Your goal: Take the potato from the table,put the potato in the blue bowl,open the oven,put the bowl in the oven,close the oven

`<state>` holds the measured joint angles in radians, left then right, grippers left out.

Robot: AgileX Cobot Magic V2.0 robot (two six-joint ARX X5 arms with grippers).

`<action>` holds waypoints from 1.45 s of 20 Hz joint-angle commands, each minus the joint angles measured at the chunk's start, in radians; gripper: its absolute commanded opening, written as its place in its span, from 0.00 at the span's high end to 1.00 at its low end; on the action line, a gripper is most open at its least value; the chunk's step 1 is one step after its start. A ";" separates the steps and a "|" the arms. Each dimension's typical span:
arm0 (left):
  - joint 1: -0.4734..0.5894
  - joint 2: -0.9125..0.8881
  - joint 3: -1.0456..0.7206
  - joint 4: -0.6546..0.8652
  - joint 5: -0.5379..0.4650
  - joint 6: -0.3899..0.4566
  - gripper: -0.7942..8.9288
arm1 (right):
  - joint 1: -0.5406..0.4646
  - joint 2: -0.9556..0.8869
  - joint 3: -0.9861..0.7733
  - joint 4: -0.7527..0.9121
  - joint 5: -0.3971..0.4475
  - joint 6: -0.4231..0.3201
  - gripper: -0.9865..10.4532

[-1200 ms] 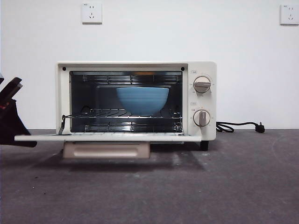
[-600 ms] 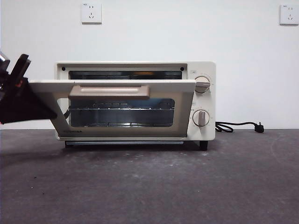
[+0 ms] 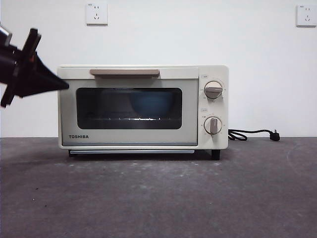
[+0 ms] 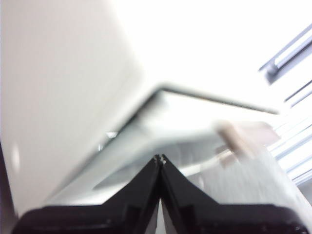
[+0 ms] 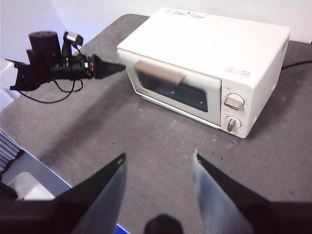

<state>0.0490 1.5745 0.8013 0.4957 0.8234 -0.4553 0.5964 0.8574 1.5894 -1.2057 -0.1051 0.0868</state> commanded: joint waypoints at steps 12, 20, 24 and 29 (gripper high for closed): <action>-0.016 -0.155 0.133 -0.258 0.053 0.069 0.93 | 0.003 0.020 0.002 -0.001 0.000 0.008 0.72; -0.037 -0.424 0.272 -0.776 -0.129 0.307 0.93 | 0.003 0.056 0.002 -0.001 -0.001 0.001 0.72; -0.062 -0.536 0.362 -1.017 -0.237 0.389 0.93 | 0.003 0.078 0.002 -0.004 -0.001 0.000 0.72; -0.089 -0.632 0.450 -1.250 -0.314 0.451 0.93 | 0.003 0.101 0.002 -0.025 -0.001 -0.010 0.72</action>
<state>-0.0341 0.9485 1.2480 -0.7208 0.5205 -0.0513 0.5964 0.9588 1.5894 -1.2324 -0.1051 0.0853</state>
